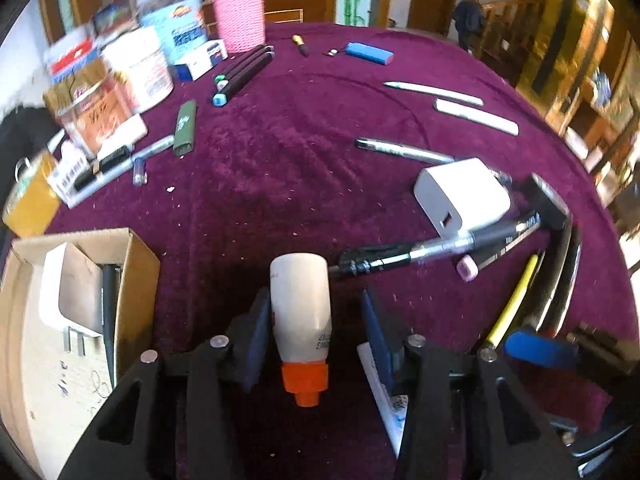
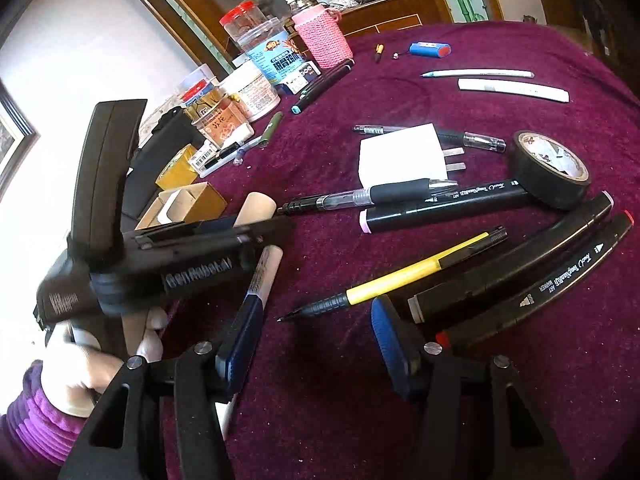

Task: Organize rigid objects
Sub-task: 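Grasp the white glue bottle with the left tool while the right tool grasps a white paint marker, then place the glue bottle in the box with the left tool while the right tool places the paint marker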

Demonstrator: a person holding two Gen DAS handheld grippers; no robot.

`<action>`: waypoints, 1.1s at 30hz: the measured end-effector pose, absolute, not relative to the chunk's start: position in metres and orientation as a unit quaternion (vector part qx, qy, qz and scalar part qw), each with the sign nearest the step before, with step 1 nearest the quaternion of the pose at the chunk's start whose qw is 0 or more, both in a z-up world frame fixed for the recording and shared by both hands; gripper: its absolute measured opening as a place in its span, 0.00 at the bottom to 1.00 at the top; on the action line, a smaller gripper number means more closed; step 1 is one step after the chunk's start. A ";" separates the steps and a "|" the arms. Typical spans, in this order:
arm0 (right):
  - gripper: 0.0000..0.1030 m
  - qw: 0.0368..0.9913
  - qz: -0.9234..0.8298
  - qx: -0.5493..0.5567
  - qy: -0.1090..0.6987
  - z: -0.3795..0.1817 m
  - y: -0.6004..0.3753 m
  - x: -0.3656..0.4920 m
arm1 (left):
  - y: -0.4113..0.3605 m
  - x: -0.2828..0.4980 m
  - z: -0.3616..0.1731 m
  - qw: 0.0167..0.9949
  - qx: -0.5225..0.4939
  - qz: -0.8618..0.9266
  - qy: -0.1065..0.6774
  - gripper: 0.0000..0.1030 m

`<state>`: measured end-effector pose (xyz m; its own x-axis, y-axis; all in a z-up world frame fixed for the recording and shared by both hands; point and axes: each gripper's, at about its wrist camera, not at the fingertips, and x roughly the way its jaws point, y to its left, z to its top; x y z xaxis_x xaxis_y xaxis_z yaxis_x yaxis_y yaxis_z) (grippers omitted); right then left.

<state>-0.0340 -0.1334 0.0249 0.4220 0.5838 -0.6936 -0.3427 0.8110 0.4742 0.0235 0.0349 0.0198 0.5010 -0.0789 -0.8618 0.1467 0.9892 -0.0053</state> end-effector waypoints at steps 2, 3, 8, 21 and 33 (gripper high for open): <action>0.60 0.833 0.279 0.131 0.459 0.025 -0.133 -0.035 | 0.035 0.021 0.022 0.863 0.023 -0.083 0.497 0.26; 0.61 0.834 0.279 0.130 0.459 0.025 -0.133 -0.035 | 0.036 0.018 0.023 0.863 0.013 -0.089 0.497 0.26; 0.61 0.837 0.276 0.126 0.456 0.025 -0.131 -0.036 | 0.057 -0.006 0.037 0.860 -0.074 -0.137 0.486 0.26; 0.61 0.864 0.260 0.040 0.428 0.046 -0.091 -0.073 | 0.129 -0.101 0.088 0.872 -0.198 -0.211 0.394 0.26; 0.21 0.859 0.195 -0.053 0.471 0.027 -0.024 -0.063 | 0.190 -0.142 0.104 0.893 -0.214 -0.193 0.346 0.26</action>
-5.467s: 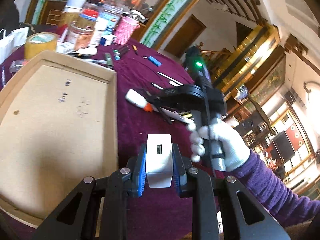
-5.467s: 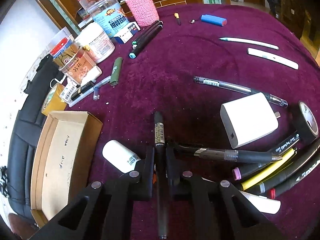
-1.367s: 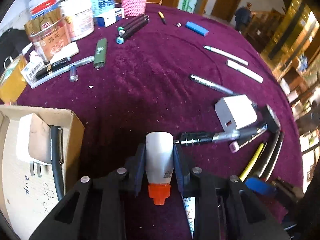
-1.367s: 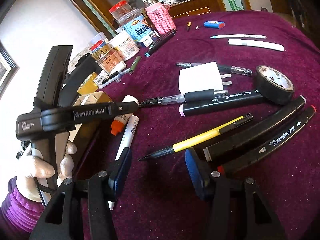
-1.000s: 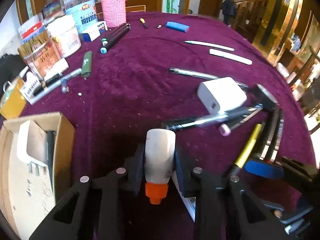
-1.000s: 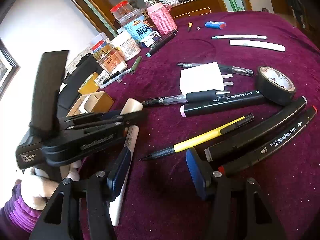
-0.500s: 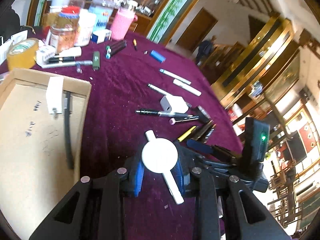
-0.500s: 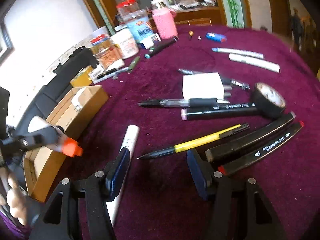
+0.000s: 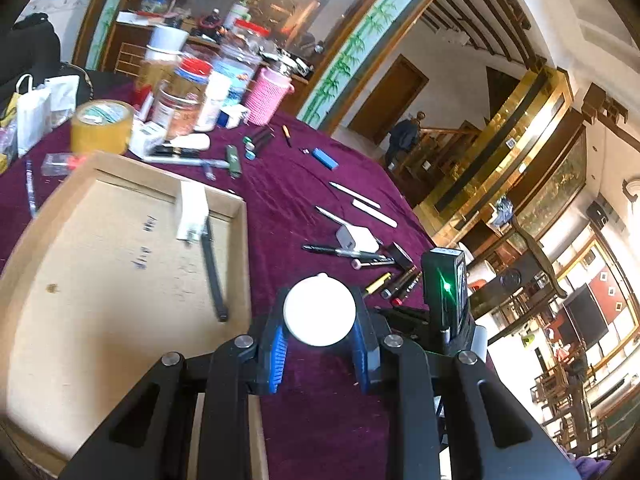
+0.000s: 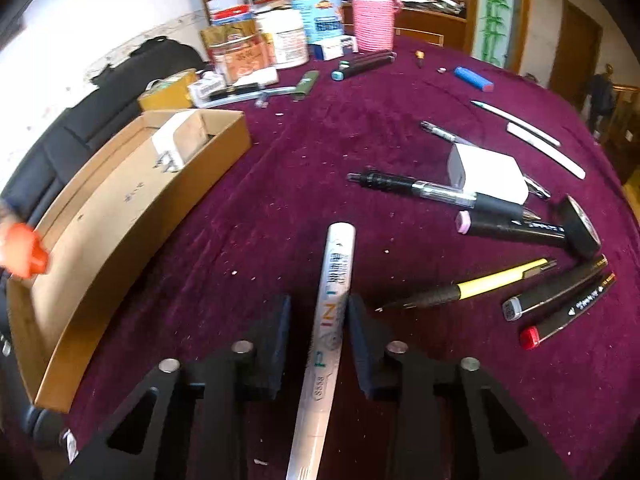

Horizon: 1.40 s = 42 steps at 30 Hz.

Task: Organize rigid objects
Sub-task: 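Place the glue bottle in the box with the left tool while the right tool places the paint marker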

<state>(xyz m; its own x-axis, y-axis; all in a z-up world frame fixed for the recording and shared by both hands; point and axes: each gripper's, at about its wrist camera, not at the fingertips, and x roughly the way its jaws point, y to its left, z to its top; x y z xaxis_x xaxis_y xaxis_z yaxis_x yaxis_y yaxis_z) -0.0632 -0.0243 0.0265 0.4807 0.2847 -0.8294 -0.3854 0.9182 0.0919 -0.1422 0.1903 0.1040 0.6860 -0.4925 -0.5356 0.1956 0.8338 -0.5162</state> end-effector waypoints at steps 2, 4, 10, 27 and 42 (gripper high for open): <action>0.15 0.859 0.189 -0.045 0.474 0.027 -0.028 -0.063 | 0.203 -0.147 0.106 0.894 -0.223 -0.189 0.339 0.26; 0.15 0.856 0.192 -0.011 0.480 0.029 -0.037 -0.063 | 0.215 -0.150 0.107 0.896 -0.231 -0.182 0.333 0.26; 0.15 0.848 0.233 0.086 0.469 0.050 -0.055 -0.072 | 0.244 -0.150 0.103 0.898 -0.234 -0.155 0.338 0.26; 0.16 0.768 0.357 0.149 0.511 0.077 0.083 -0.022 | 0.297 -0.058 0.068 0.864 -0.204 -0.090 0.451 0.26; 0.16 0.778 0.314 0.090 0.537 0.049 0.140 0.021 | 0.313 -0.002 0.039 0.827 -0.243 -0.080 0.501 0.37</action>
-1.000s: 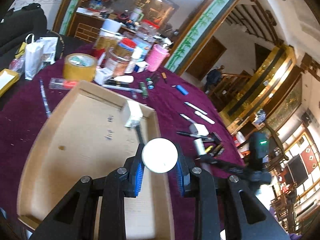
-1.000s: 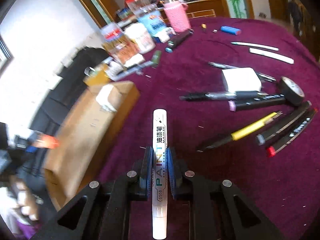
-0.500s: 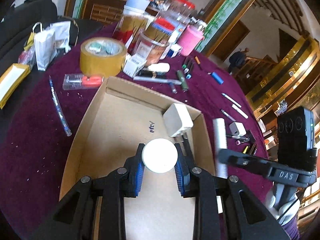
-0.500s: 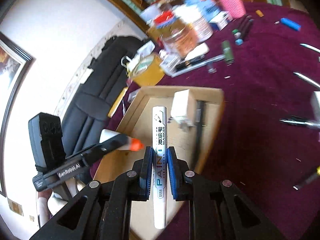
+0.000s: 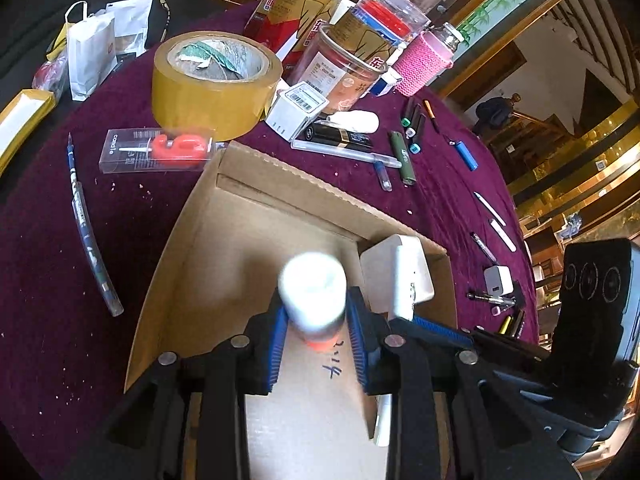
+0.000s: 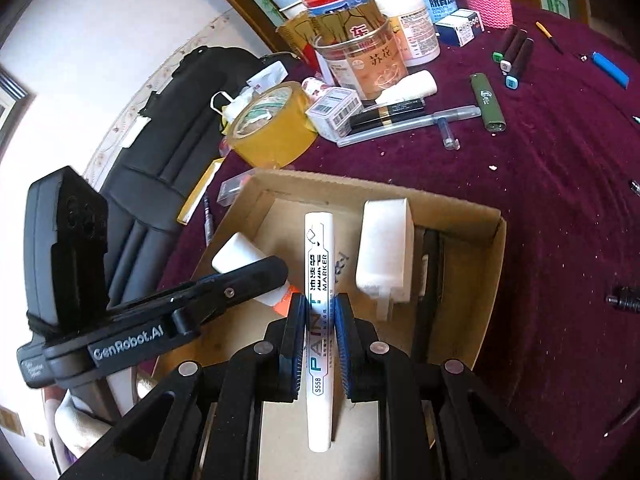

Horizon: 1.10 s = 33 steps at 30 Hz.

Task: Organize rigid objects
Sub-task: 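Place the glue bottle in the box with the left tool while the right tool places the paint marker, then grasp the square white charger on the cloth with the left tool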

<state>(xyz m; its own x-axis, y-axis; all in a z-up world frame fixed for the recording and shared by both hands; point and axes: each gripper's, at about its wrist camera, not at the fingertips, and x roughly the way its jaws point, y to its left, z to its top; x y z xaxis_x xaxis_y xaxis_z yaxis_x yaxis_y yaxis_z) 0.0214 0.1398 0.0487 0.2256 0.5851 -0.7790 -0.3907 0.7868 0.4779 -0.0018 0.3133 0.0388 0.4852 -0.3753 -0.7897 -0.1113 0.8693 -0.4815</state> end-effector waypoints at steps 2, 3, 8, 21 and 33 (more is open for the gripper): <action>0.17 0.777 0.312 0.093 0.539 0.047 0.140 0.027 | 0.316 -0.002 0.037 0.823 -0.266 -0.082 0.495 0.53; 0.17 0.778 0.307 0.098 0.540 0.046 0.139 0.028 | 0.318 -0.002 0.037 0.822 -0.272 -0.082 0.493 0.62; 0.20 0.781 0.310 0.111 0.531 0.049 0.132 0.029 | 0.323 -0.008 0.047 0.831 -0.281 -0.080 0.474 0.67; 0.58 0.839 0.286 0.145 0.440 0.095 0.031 -0.004 | 0.278 -0.053 0.100 0.861 -0.267 -0.111 0.419 0.77; 0.58 0.871 0.167 0.194 0.420 0.076 -0.118 -0.005 | 0.153 -0.097 0.108 0.851 -0.214 -0.223 0.424 0.80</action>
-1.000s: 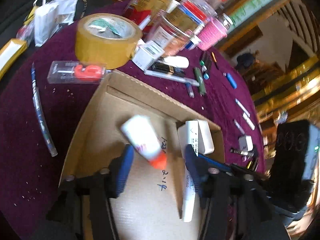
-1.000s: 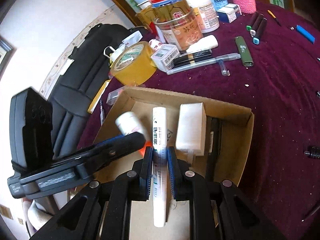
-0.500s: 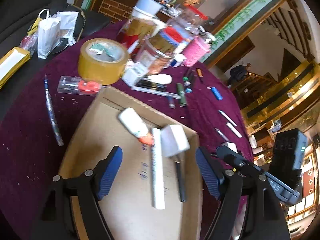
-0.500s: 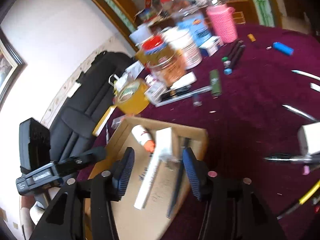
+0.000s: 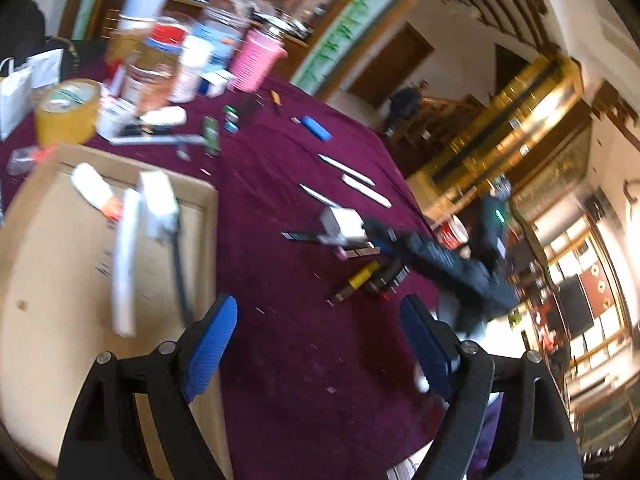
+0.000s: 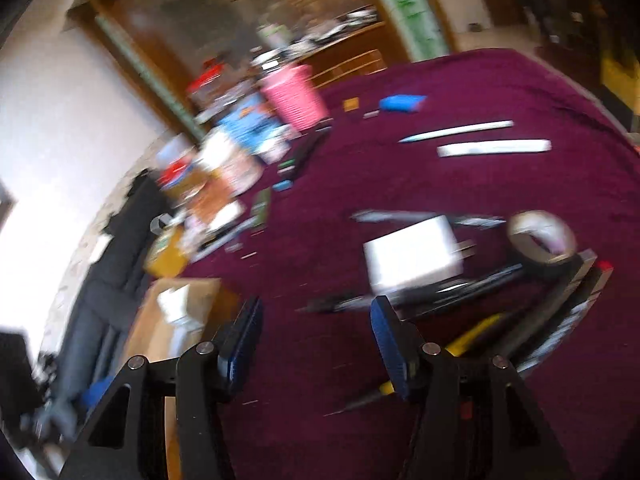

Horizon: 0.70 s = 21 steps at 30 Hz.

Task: Organize rigid objects
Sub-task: 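Grasp the square white charger on the cloth with the left tool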

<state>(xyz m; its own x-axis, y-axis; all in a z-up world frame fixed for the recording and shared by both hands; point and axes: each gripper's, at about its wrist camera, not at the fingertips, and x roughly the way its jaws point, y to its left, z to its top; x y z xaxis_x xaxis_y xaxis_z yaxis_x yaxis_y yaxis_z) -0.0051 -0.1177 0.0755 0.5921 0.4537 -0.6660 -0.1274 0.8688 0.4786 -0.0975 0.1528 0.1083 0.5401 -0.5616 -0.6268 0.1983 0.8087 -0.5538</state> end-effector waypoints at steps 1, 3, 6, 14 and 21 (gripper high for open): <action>0.58 0.874 0.150 0.189 0.421 0.073 -0.128 0.003 | 0.145 -0.102 0.105 0.849 -0.211 -0.228 0.427 0.80; 0.58 0.876 0.127 0.184 0.427 0.067 -0.141 0.019 | 0.136 -0.108 0.098 0.846 -0.209 -0.230 0.432 0.80; 0.58 0.867 0.115 0.195 0.445 0.057 -0.152 0.047 | 0.137 -0.113 0.091 0.843 -0.212 -0.224 0.441 0.80; 0.60 0.828 0.227 0.195 0.475 0.043 -0.115 0.066 | 0.160 -0.117 0.092 0.854 -0.216 -0.177 0.439 0.80; 0.61 0.756 0.406 0.174 0.484 0.043 -0.077 0.017 | 0.151 -0.104 0.086 0.851 -0.208 -0.177 0.448 0.80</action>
